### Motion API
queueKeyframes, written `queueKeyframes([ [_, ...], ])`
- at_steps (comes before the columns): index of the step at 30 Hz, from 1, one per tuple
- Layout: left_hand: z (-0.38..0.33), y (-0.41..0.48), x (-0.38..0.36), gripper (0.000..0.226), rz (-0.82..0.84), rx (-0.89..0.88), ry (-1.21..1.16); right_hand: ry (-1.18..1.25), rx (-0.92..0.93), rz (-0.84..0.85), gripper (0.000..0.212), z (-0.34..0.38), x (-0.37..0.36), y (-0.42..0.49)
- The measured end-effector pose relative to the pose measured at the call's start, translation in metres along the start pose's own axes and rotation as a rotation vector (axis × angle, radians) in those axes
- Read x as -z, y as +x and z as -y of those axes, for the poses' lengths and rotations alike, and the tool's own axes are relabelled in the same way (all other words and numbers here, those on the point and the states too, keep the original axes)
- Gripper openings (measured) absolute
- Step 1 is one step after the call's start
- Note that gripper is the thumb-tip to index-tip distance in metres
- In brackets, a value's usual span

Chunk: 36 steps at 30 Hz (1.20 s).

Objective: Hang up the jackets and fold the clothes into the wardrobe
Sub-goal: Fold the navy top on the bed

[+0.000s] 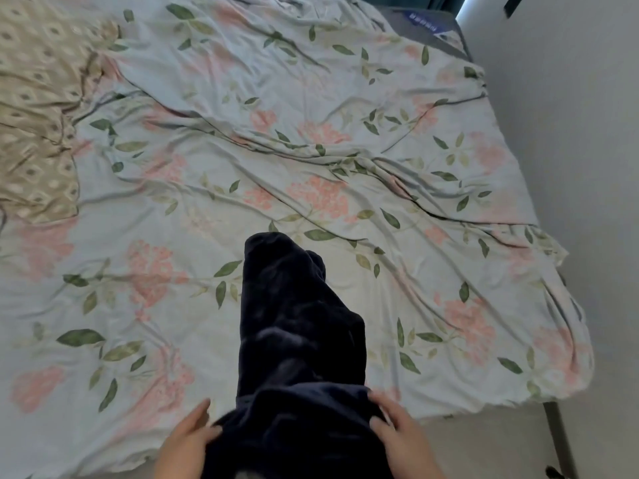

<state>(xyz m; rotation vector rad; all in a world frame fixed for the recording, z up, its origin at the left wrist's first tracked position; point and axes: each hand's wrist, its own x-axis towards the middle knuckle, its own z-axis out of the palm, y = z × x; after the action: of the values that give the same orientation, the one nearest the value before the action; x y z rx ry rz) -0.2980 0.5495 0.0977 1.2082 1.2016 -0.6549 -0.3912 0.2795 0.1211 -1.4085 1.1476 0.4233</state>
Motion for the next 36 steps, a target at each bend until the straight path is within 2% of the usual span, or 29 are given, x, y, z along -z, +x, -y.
queueKeyframes([
  [4,-0.065,0.013,-0.060,0.029,0.277,0.073,-0.296,0.077,0.031,-0.015,0.024,0.081,-0.014,0.052],
  [6,-0.098,0.026,-0.090,0.032,0.360,0.095,-0.414,0.274,-0.061,-0.023,0.017,0.119,-0.023,0.085],
  [8,-0.131,0.043,-0.119,0.035,0.350,0.089,-0.442,0.439,-0.118,-0.034,0.017,0.153,-0.028,0.121],
  [10,-0.154,0.065,-0.142,0.023,0.319,0.069,-0.520,0.603,-0.116,0.010,0.018,0.179,-0.035,0.153],
  [12,-0.171,0.088,-0.156,0.031,0.321,0.031,-0.652,0.768,-0.091,0.056,0.024,0.195,-0.039,0.178],
  [14,-0.181,0.103,-0.167,0.030,0.317,-0.106,-0.636,0.867,-0.016,0.105,0.034,0.204,-0.048,0.197],
  [15,-0.182,0.110,-0.171,0.032,0.295,-0.240,-0.486,0.777,0.070,0.097,0.041,0.206,-0.054,0.206],
  [16,-0.177,0.115,-0.172,0.040,0.248,-0.420,-0.253,0.547,0.194,0.043,0.050,0.203,-0.061,0.210],
  [18,-0.156,0.122,-0.169,0.055,0.145,-0.856,0.295,-0.085,0.547,-0.096,0.058,0.183,-0.076,0.213],
  [20,-0.123,0.138,-0.159,0.064,0.185,-1.182,0.778,-0.587,0.893,-0.148,0.058,0.148,-0.092,0.212],
  [21,-0.106,0.147,-0.154,0.068,0.205,-1.238,1.004,-0.815,0.967,-0.157,0.059,0.130,-0.099,0.212],
  [23,-0.080,0.165,-0.151,0.075,0.179,-1.242,1.329,-1.095,0.933,-0.175,0.062,0.103,-0.108,0.220],
  [27,-0.061,0.195,-0.170,0.083,0.107,-1.261,1.435,-1.154,0.781,-0.207,0.067,0.092,-0.108,0.254],
  [31,-0.060,0.228,-0.185,0.087,0.016,-1.231,1.514,-1.170,0.794,-0.223,0.070,0.085,-0.118,0.281],
  [36,-0.054,0.253,-0.189,0.089,0.031,-1.264,1.546,-1.179,0.823,-0.269,0.075,0.071,-0.127,0.304],
])
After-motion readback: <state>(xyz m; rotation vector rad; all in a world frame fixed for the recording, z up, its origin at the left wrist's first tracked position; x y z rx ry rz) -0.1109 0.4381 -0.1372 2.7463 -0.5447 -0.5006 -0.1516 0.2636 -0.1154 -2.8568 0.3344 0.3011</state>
